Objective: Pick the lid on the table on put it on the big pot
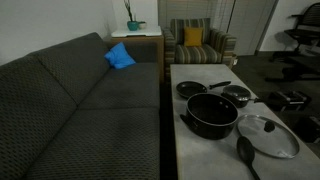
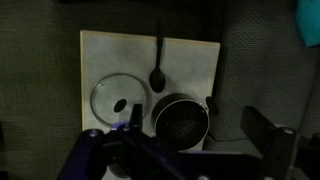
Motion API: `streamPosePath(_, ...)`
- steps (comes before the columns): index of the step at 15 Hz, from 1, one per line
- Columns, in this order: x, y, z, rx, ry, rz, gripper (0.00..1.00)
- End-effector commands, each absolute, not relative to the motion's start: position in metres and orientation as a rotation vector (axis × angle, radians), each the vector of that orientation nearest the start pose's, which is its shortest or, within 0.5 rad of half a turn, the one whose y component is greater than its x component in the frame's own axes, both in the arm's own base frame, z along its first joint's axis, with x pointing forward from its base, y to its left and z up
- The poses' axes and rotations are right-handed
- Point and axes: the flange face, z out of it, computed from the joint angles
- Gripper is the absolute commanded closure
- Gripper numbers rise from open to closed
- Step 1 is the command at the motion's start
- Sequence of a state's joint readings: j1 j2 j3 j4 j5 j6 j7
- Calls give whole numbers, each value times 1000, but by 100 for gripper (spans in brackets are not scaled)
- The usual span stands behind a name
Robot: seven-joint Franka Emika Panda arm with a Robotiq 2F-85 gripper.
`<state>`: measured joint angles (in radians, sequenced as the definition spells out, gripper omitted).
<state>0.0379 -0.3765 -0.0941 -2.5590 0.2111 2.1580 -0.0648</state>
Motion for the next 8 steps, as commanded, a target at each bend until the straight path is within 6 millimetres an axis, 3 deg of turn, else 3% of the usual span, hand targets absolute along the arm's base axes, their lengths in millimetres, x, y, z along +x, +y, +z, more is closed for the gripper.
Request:
streamPosePath(1, 408, -14, 396, -2928, 152, 24, 0)
streamPosePath(6, 428, -18, 377, -2926, 150, 55, 0)
streamPosePath(8, 441, -24, 360, -2921, 166, 79, 0)
